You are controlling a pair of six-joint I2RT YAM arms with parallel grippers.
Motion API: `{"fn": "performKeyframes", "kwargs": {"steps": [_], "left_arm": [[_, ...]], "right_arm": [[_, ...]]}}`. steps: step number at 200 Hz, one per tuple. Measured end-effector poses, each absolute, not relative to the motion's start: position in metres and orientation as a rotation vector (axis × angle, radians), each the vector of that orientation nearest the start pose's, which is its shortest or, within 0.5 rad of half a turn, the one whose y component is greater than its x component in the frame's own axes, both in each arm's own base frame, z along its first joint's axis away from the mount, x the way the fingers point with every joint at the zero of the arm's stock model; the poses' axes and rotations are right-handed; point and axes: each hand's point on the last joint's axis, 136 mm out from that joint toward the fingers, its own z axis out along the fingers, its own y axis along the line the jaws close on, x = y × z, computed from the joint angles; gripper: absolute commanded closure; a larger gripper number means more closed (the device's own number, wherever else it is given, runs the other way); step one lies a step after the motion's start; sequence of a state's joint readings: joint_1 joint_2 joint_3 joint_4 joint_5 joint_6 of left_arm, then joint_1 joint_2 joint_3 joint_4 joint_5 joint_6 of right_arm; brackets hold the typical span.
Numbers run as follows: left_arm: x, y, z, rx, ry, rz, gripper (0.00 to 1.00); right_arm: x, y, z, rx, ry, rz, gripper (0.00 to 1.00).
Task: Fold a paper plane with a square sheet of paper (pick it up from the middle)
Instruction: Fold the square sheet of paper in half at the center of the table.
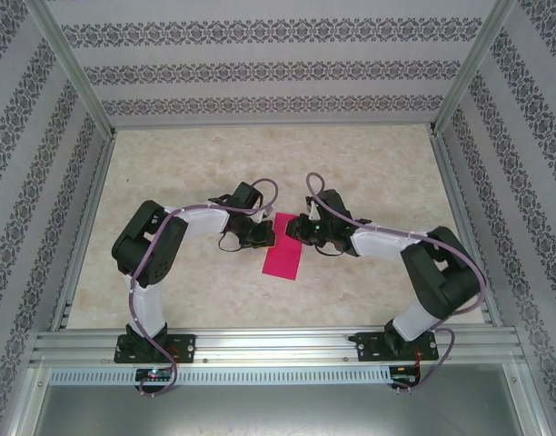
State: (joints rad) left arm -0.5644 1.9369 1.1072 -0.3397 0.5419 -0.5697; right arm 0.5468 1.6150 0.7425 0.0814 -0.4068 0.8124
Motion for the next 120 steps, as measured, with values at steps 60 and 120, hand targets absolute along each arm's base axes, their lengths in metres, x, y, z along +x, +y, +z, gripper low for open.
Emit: {"fn": "performKeyframes", "kwargs": {"steps": [60, 120], "left_arm": [[0.300, -0.295, 0.016, 0.159, 2.932, -1.007, 1.00], [0.300, -0.296, 0.016, 0.177, 2.933, -1.004, 1.00]], "right_arm": [[0.293, 0.250, 0.018, 0.184, 2.688, 1.030, 0.82], [0.297, 0.249, 0.017, 0.138, 2.719, 1.016, 0.82]]}}
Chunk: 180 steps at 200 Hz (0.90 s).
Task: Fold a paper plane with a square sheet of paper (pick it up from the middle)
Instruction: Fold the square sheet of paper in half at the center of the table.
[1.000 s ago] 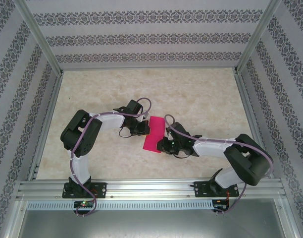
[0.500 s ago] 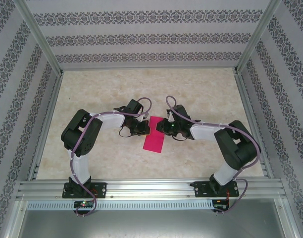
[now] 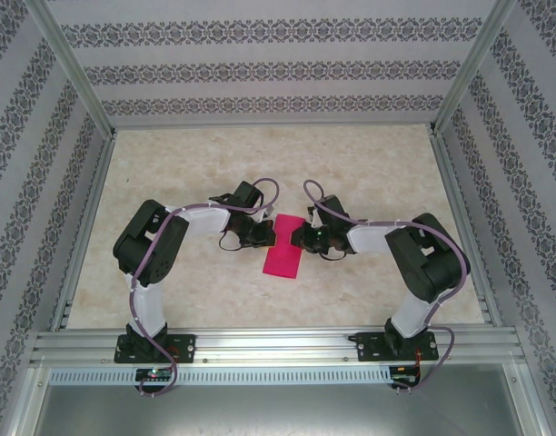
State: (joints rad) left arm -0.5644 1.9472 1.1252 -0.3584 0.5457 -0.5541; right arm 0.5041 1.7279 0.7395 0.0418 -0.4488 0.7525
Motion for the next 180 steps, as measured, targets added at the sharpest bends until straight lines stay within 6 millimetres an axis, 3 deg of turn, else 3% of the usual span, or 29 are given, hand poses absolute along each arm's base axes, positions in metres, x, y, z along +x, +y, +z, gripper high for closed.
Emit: {"fn": "performKeyframes", "kwargs": {"steps": [28, 66, 86, 122, 180], "left_arm": [[0.300, -0.296, 0.016, 0.178, 2.934, -1.004, 1.00], [0.300, -0.296, 0.016, 0.178, 2.934, -1.003, 1.00], [0.300, -0.296, 0.016, 0.177, 2.935, -1.003, 1.00], [0.300, -0.296, 0.016, 0.178, 2.935, -1.002, 1.00], [0.300, -0.296, 0.016, 0.187, 2.938, -0.998, 1.00]], "right_arm": [[0.296, 0.247, 0.029, 0.125, 2.718, 1.003, 0.81], [0.323, 0.254, 0.057, 0.100, 2.624, 1.042, 0.82], [0.328, 0.252, 0.045, 0.119, 2.639, 1.040, 0.82], [0.319, 0.245, 0.016, 0.153, 2.709, 1.002, 0.82], [0.323, 0.244, 0.019, 0.167, 2.702, 0.996, 0.82]]}}
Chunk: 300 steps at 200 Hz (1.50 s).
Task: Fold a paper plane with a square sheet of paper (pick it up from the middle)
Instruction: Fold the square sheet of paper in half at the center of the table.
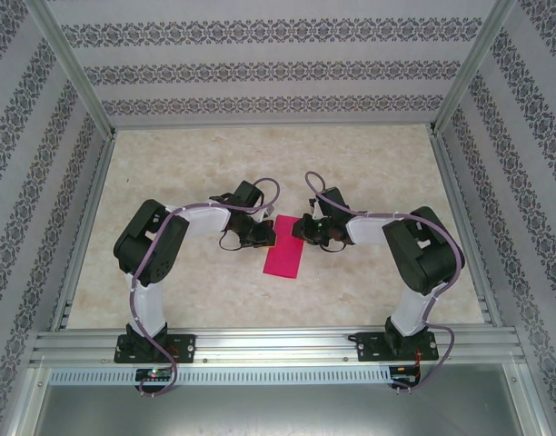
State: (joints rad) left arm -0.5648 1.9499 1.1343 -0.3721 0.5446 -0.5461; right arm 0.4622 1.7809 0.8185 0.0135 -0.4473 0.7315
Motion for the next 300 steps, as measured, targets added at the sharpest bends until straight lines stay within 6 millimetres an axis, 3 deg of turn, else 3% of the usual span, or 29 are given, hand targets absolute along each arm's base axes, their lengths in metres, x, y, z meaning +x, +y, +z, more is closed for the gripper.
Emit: {"fn": "performKeyframes", "kwargs": {"steps": [48, 81, 140, 181, 215, 300], "left_arm": [[0.300, -0.296, 0.016, 0.190, 2.938, -0.998, 1.00], [0.300, -0.296, 0.016, 0.193, 2.937, -0.998, 1.00], [0.300, -0.296, 0.016, 0.199, 2.936, -0.997, 1.00], [0.300, -0.296, 0.016, 0.205, 2.934, -0.997, 1.00], [0.300, -0.296, 0.016, 0.208, 2.933, -0.997, 1.00], [0.301, -0.296, 0.016, 0.209, 2.933, -0.996, 1.00]], "right_arm": [[0.338, 0.237, 0.033, 0.190, 2.646, 1.009, 0.82], [0.343, 0.233, 0.015, 0.222, 2.676, 0.998, 0.82], [0.349, 0.230, 0.019, 0.237, 2.706, 0.947, 0.81], [0.361, 0.234, 0.034, 0.211, 2.682, 0.949, 0.81], [0.364, 0.231, 0.014, 0.239, 2.721, 0.920, 0.81], [0.375, 0.222, 0.028, 0.244, 2.705, 0.928, 0.80]]}}
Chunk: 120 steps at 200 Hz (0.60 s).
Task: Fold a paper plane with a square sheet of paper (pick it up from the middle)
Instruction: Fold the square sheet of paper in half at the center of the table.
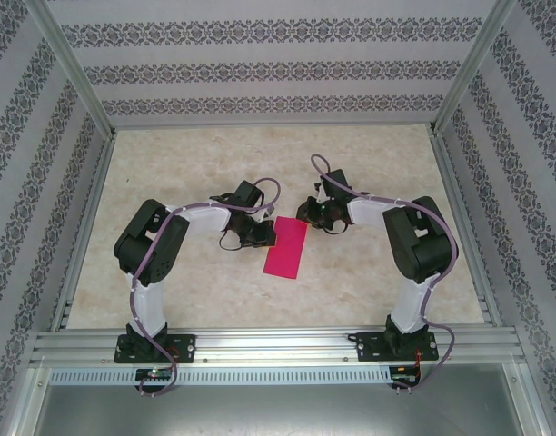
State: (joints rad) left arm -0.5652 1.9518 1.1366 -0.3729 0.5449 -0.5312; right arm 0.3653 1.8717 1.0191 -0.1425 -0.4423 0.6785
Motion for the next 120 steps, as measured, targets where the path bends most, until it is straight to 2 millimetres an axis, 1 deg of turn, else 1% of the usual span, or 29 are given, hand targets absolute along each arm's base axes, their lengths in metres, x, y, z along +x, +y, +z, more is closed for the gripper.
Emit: {"fn": "performKeyframes", "kwargs": {"steps": [22, 41, 79, 108, 120], "left_arm": [[0.301, -0.296, 0.016, 0.209, 2.933, -0.996, 1.00], [0.301, -0.296, 0.016, 0.209, 2.932, -0.996, 1.00], [0.300, -0.296, 0.016, 0.210, 2.933, -0.996, 1.00], [0.300, -0.296, 0.016, 0.210, 2.933, -0.996, 1.00], [0.300, -0.296, 0.016, 0.211, 2.933, -0.996, 1.00]], "right_arm": [[0.379, 0.218, 0.026, 0.263, 2.698, 0.944, 0.80], [0.381, 0.219, 0.015, 0.281, 2.708, 0.961, 0.81], [0.383, 0.218, 0.016, 0.303, 2.696, 0.979, 0.81], [0.381, 0.215, 0.018, 0.302, 2.702, 0.945, 0.80], [0.378, 0.214, 0.023, 0.293, 2.706, 0.925, 0.80]]}}
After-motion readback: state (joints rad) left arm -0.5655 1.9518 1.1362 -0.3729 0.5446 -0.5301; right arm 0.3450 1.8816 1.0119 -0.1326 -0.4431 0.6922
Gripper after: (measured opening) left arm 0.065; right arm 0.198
